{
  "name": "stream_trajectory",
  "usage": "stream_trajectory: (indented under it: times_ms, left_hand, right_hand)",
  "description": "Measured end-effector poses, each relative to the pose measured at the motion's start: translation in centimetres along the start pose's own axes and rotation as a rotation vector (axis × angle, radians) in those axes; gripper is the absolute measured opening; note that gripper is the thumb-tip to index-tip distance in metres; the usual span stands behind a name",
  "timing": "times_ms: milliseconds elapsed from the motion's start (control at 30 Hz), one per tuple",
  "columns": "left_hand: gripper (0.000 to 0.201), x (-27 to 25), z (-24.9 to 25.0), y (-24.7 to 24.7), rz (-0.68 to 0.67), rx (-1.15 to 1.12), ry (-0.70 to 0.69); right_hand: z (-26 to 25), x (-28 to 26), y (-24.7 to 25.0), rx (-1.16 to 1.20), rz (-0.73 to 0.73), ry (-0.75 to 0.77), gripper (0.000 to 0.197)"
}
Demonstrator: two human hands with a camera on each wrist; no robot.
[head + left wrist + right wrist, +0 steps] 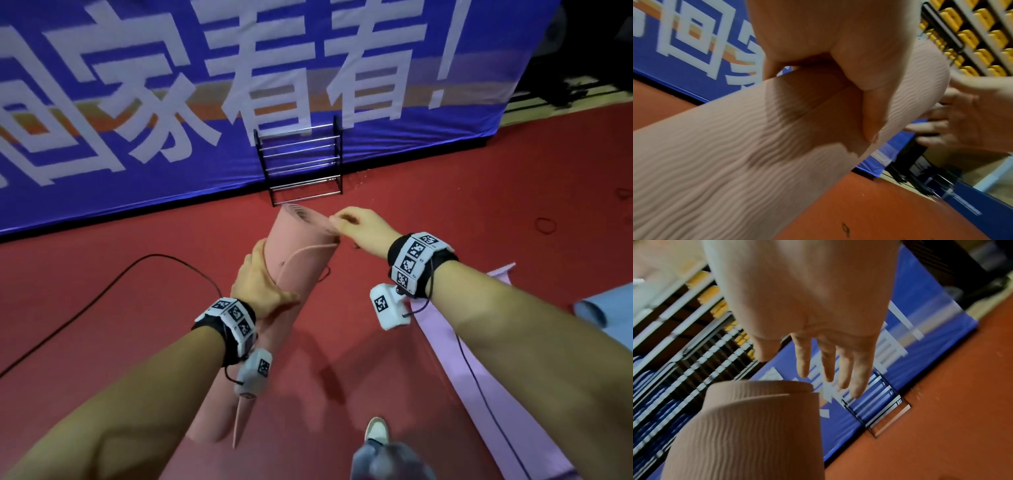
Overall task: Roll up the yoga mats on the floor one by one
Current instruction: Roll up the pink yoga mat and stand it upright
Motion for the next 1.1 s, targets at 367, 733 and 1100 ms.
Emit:
stream_trajectory:
  times_ms: [367,733,1100]
  left_hand:
    - [0.129,20.7,-12.4,1.6,-0.015,0.032,0.285]
    - [0.120,43.1,-28.7,-10.7,-0.216,0.161,0.404]
    - [0.114,53.8,-45.9,-27.7,-0.320,0.103,0.577]
  right_hand:
    - [11.2,23.0,-8.3,0.065,-0.168,-0.338,0.024]
    - [27.7,44.3,-23.1,0.163,-0.157,-0.703,0.012]
    - [50.3,54.8,-39.7,0.153,-0.184,-0.856,0.019]
Point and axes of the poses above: each hand's wrist, its own x-axis towards the middle knuckle, its own y-axis out of the back of the hand, z = x × y, the point moved 10 cm from there along x, towards the middle knuckle, and after that the axes turned 10 degrees about -x, right-handed, at the moved point
